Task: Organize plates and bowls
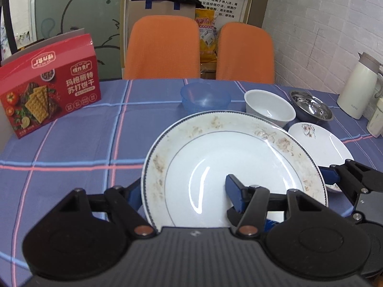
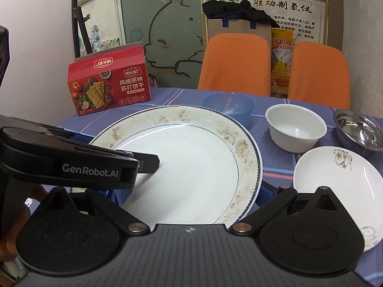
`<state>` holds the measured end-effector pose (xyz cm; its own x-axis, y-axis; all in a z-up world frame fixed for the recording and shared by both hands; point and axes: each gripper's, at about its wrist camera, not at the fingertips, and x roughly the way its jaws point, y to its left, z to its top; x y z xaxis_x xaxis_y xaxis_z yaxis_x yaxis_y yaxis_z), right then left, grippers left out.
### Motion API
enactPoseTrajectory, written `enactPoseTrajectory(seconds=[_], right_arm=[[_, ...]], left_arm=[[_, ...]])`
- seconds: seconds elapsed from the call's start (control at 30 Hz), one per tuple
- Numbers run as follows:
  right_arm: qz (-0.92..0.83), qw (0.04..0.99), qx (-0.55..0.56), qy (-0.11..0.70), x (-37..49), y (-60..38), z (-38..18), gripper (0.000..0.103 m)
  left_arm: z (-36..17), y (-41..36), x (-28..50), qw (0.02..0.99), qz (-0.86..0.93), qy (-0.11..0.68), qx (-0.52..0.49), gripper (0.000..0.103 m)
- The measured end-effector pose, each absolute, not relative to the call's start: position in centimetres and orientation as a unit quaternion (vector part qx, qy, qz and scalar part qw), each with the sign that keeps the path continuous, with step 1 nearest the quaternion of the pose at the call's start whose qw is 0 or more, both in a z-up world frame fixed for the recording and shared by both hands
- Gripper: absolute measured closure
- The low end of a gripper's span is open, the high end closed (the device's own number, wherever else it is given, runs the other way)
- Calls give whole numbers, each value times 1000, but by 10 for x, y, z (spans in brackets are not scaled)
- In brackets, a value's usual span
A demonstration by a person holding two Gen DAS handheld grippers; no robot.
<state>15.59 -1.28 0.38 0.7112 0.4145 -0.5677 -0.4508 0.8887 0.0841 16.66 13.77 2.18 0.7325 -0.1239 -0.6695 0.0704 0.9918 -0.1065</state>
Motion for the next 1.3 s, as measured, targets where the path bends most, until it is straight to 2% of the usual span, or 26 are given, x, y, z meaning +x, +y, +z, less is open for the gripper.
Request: enactPoseTrajectory(seconds=[0.33, 0.63, 0.73, 0.87, 1.07, 1.3], right_arm=[[242, 916, -30, 318, 93, -9, -23, 13], [233, 923, -75, 297, 84, -1, -37, 13], [234, 924, -84, 291, 82, -3, -41, 13], [246, 915, -50, 315, 89, -13, -46, 14], [228, 933, 9, 278, 82, -43, -29, 14], [188, 939, 56, 283, 86, -87, -26, 14]], left_arm=[[-9, 138, 94, 920, -41, 387, -49, 43], [-30, 148, 89, 912, -47, 396, -96, 40], [-31, 145, 85, 921, -44, 377, -85, 39], [-21, 142, 79, 937, -36, 341, -69, 33], [-5, 150, 77, 943, -27, 320, -82, 33], [0, 128, 91, 941, -39, 331, -64, 32]])
